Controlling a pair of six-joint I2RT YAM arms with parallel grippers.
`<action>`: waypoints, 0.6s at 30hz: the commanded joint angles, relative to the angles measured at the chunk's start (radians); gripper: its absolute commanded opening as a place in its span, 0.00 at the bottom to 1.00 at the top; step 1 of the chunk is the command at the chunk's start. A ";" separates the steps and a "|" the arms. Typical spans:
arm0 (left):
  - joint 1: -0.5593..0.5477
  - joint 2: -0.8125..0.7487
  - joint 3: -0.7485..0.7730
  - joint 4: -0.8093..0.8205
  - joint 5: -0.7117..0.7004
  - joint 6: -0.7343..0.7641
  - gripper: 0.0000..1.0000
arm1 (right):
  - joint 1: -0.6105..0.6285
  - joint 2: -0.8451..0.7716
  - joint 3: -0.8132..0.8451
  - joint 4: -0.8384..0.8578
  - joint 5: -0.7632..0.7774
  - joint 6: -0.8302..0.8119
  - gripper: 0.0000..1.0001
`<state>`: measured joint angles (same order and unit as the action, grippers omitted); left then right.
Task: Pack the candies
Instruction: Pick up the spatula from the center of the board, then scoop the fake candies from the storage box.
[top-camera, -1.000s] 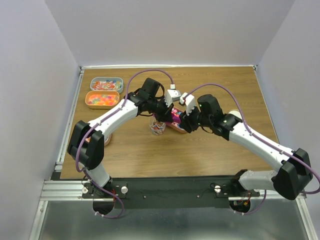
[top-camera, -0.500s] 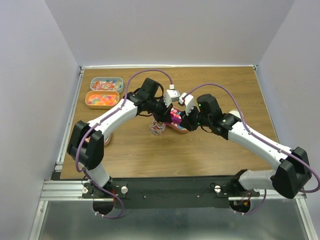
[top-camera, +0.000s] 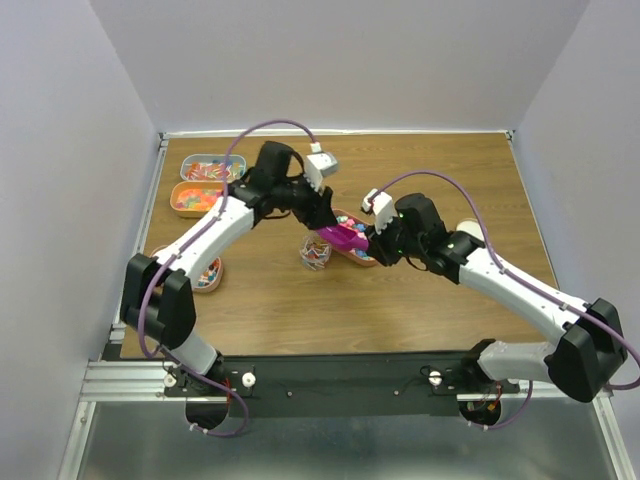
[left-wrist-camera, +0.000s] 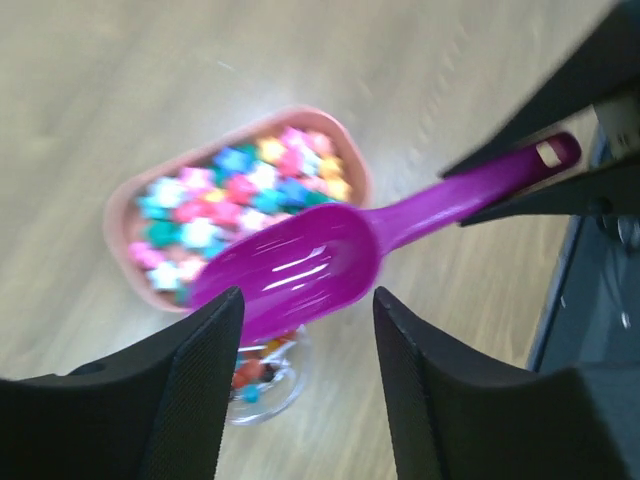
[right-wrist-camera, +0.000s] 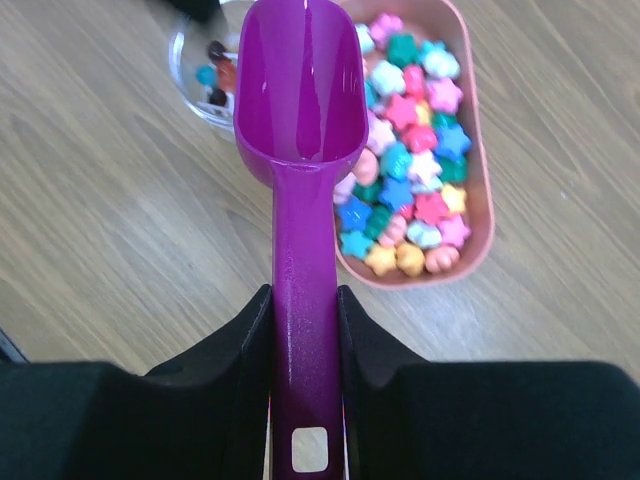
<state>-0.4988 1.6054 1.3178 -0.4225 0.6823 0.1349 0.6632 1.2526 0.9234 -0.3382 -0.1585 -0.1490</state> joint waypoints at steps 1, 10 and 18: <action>0.088 -0.097 -0.038 0.140 -0.081 -0.130 0.64 | 0.006 -0.027 0.023 -0.100 0.120 0.019 0.01; 0.140 -0.001 -0.009 0.122 -0.336 -0.178 0.66 | 0.006 0.011 0.213 -0.412 0.275 -0.061 0.01; 0.140 0.169 0.061 0.097 -0.377 -0.205 0.66 | 0.006 0.068 0.377 -0.663 0.215 -0.123 0.01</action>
<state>-0.3592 1.7020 1.3270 -0.2951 0.3584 -0.0433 0.6632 1.2724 1.2129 -0.7975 0.0727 -0.2203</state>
